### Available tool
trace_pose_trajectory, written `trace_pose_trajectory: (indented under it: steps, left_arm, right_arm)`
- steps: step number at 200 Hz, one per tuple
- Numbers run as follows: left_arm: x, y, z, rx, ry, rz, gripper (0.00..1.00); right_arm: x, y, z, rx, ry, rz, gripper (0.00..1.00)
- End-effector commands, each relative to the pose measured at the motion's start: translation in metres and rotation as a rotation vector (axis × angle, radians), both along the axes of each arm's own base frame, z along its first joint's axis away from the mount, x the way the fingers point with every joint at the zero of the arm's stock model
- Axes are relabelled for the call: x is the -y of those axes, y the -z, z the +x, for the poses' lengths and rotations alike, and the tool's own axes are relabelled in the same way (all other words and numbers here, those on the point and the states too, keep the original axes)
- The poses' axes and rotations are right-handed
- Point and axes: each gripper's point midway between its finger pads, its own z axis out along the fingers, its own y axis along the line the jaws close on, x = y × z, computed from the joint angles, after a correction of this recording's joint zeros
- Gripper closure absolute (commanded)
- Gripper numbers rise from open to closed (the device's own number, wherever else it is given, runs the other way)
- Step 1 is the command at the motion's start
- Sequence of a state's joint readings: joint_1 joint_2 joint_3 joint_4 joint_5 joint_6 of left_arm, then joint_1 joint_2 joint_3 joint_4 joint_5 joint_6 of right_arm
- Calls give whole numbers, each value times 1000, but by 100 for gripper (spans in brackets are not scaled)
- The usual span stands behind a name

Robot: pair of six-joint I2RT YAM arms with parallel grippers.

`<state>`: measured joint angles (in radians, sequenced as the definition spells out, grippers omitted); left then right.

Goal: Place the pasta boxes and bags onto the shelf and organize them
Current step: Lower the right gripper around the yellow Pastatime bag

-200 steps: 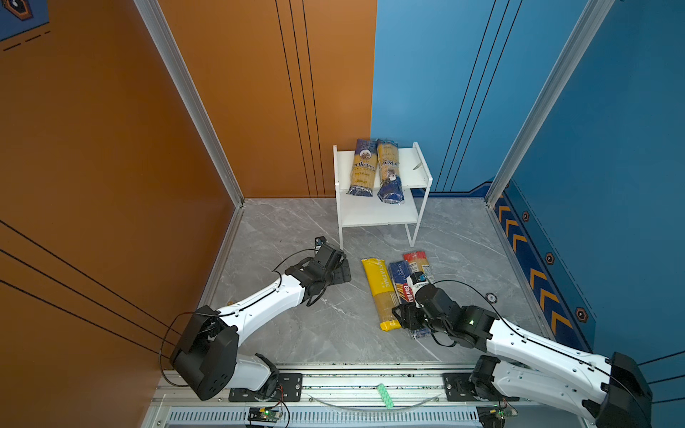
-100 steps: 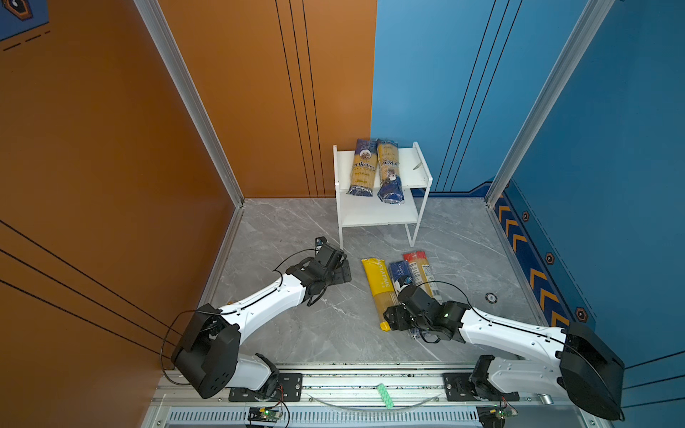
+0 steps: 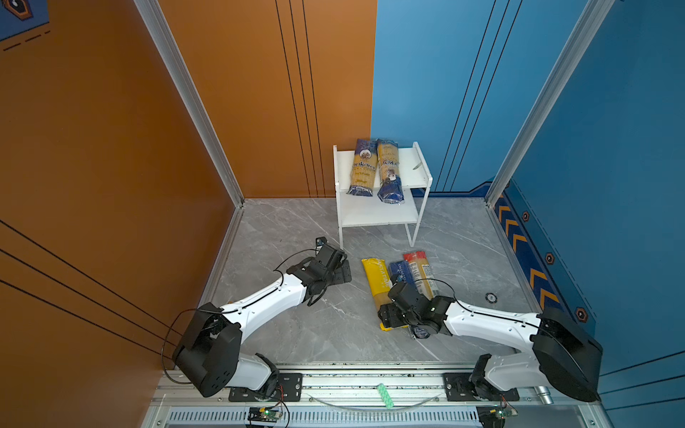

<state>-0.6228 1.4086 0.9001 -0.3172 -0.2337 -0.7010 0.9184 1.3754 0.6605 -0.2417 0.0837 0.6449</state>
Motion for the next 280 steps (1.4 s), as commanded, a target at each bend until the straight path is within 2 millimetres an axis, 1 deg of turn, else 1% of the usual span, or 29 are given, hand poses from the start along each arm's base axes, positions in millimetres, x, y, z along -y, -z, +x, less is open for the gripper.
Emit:
trace_pose_trajectory:
  steps: [1,48,93,116,150,168,189,230,258,280]
  left_arm:
    - [-1,1,1,-6,-2,2,2]
    - [-3,1,0,-6,-6,4,2]
    - [-5,0,-1,-4,-11,6,2]
    - [-7,0,-2,-4,-16,9,2]
    - [-12,-3,-2,1,-26,10,2]
    - [-14,-3,-3,1,-29,11,2]
    - [-18,-2,-5,0,-36,13,2]
    - [-24,1,-7,-3,-52,14,2]
    - [-26,3,-7,-6,-55,14,2]
    - [-25,4,-7,-10,-54,11,2]
  right_arm:
    - [7,4,7,15,25,-54,18]
    - [8,20,9,-13,17,-106,18]
    - [0,35,12,-38,-7,-138,18]
    - [-9,40,12,-51,-24,-127,18]
    - [-29,37,16,-37,-50,-53,18]
    - [-36,36,17,-33,-68,-30,18]
    - [-34,39,20,-31,-58,-52,18]
    - [-16,39,27,13,1,-154,18]
    - [-12,38,29,32,12,-179,18]
    - [-14,33,29,52,9,-179,18]
